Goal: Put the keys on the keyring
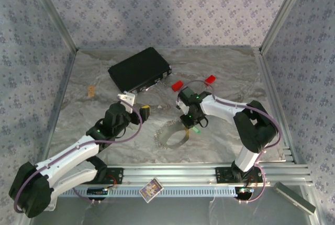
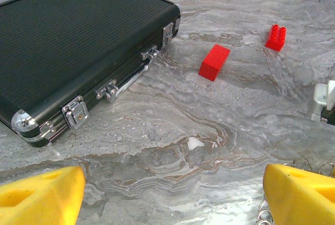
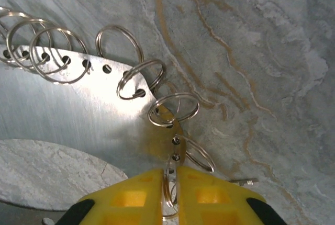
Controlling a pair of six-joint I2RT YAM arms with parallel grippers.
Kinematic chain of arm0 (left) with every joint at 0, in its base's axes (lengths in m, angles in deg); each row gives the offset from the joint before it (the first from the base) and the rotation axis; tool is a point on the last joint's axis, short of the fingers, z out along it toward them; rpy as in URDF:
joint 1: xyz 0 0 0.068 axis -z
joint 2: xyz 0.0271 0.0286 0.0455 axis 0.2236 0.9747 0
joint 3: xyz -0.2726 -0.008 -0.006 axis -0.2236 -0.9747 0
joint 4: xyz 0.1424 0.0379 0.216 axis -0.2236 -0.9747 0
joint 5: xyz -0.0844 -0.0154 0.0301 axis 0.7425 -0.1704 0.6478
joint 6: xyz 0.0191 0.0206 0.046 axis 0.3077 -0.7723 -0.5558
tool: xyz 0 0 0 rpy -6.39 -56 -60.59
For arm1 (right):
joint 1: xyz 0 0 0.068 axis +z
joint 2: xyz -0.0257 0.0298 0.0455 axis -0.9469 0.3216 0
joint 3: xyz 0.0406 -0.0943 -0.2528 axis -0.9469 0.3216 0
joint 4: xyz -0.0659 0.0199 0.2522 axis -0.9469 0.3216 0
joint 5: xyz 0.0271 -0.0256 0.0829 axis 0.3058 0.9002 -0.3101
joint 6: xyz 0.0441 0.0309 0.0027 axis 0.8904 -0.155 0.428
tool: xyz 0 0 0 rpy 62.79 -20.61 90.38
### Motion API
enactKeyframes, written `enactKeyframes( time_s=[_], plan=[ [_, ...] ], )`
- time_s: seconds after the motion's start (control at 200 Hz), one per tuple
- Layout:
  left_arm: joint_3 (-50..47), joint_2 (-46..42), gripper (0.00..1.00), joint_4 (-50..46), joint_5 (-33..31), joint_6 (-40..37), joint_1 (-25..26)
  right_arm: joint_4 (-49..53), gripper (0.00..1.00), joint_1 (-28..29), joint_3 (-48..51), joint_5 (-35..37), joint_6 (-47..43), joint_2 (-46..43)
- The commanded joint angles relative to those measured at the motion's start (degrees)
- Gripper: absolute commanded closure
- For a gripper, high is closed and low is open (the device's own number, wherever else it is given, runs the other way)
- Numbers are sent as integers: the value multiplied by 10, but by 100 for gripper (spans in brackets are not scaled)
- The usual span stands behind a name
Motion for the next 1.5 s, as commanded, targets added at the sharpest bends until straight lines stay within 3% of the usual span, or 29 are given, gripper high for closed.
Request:
enactKeyframes(
  time_s=[0.0,0.195,0.665,0.944,1.014,1.214,1.494],
  plan=[
    [16,-8,13,8,-2,-6,-3,15,89,5,-20,15,-11,10],
    [16,-8,13,8,-4,-7,-3,25,100,7,-26,28,-16,5],
    [19,-32,16,0,11,-38,-3,-15,100,44,-15,-4,-68,-131],
    [29,-55,32,-17,123,-124,-3,-110,100,57,28,-110,-154,-221],
    [32,-52,41,-18,175,-153,-2,-125,100,65,36,-133,-190,-235],
    [38,-39,49,-35,256,-226,7,-135,100,92,39,-145,-273,-245],
    [37,-19,52,-39,389,-279,12,-140,100,104,26,-168,-300,-241]
  ],
)
